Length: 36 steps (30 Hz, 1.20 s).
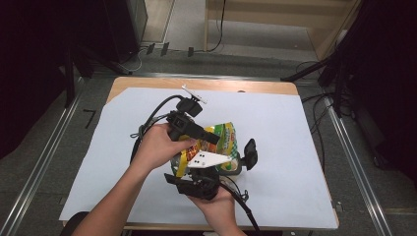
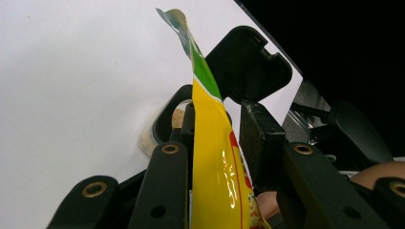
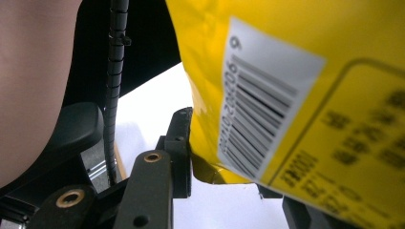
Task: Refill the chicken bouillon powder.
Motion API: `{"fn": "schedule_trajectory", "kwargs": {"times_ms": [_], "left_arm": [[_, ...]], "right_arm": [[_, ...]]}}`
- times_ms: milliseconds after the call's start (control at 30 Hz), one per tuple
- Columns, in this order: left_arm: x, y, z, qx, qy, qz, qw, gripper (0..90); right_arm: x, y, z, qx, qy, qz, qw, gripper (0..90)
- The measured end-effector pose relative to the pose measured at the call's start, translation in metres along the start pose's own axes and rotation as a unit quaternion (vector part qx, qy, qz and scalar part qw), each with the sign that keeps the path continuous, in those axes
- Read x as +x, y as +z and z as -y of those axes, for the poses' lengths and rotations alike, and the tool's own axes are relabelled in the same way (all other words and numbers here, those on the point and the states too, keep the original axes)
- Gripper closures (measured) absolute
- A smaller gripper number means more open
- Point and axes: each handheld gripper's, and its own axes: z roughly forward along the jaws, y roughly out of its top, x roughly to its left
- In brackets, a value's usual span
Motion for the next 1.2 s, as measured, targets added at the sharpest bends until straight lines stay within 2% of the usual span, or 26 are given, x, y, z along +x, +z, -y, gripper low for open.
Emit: {"fn": "schedule_trajectory", "kwargs": {"times_ms": [1200], "left_arm": [[0.0003,0.0007,0.0005,-0.003,0.0,0.0,1.0,72.7]], "right_arm": [[-0.0009,0.0,0.0005,0.003,-0.004,0.003,1.0,66.2]]}}
